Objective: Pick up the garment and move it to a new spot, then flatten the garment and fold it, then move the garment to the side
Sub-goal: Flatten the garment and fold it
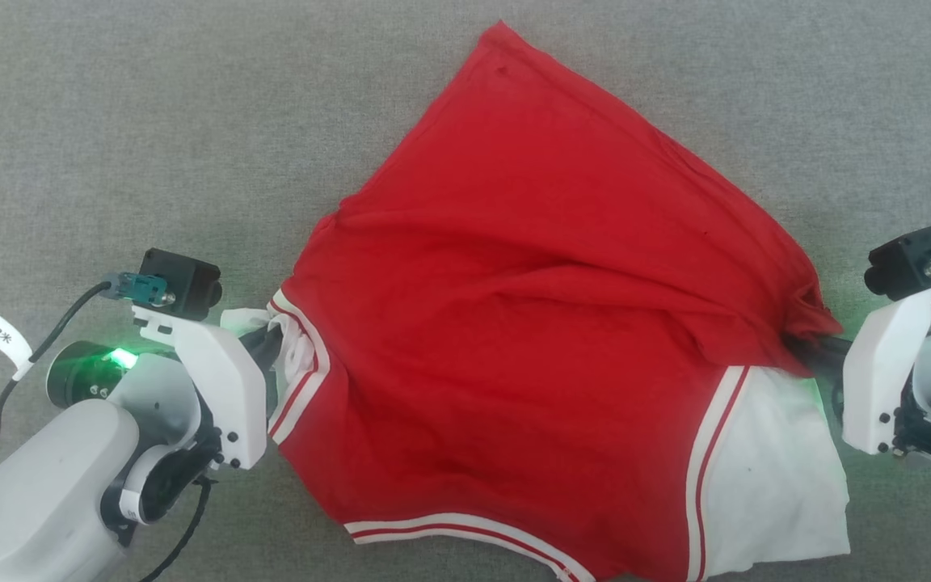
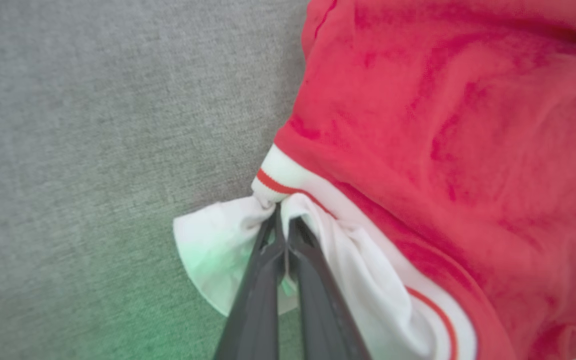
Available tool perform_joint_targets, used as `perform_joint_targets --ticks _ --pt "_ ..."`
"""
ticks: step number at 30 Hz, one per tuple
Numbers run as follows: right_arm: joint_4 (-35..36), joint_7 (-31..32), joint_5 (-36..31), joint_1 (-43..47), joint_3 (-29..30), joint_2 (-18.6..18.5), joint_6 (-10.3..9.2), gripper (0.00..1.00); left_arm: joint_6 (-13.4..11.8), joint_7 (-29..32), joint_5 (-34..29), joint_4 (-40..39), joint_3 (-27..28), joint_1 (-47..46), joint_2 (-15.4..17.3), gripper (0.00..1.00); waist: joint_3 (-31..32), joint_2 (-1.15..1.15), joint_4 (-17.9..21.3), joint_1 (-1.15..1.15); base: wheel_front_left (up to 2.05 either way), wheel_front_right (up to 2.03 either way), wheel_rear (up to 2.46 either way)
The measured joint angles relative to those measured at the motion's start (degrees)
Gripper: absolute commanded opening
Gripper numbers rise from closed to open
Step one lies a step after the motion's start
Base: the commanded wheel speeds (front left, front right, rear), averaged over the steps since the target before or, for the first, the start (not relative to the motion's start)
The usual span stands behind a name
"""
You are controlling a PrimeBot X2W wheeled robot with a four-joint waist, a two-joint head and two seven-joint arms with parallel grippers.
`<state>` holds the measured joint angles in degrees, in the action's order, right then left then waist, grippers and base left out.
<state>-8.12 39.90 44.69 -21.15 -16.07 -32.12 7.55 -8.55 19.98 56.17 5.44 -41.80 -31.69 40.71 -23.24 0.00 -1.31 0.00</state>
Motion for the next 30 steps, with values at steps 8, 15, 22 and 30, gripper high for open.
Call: perform_joint_targets --ticks 8,15,22,30 --pt "5.4 0.5 -2.0 3.1 4.4 1.9 0.07 1.00 0.1 -0.4 0.6 0.5 -0.3 1.0 -0.8 0.00 1.5 0.00 -0.2 0.00 0.00 0.00 0.00" --pt "13.2 2.0 -5.1 3.6 10.2 3.0 -0.07 1.00 -0.3 -0.8 1.0 0.4 -0.4 2.0 -1.2 0.00 2.3 0.00 -1.2 0.00 0.00 0.00 0.00" --pt "18.0 4.0 -8.3 -1.5 11.3 3.3 -0.07 1.00 -0.2 -0.9 1.0 0.4 -1.0 1.9 -2.5 0.00 2.0 0.00 -3.6 0.00 0.00 0.00 0.00" --pt "9.9 1.5 -8.3 -14.3 5.3 1.8 -0.07 1.00 2.2 -0.9 -0.1 2.2 -3.4 -1.4 -6.8 0.00 0.8 0.00 -9.0 0.00 0.00 0.00 0.00"
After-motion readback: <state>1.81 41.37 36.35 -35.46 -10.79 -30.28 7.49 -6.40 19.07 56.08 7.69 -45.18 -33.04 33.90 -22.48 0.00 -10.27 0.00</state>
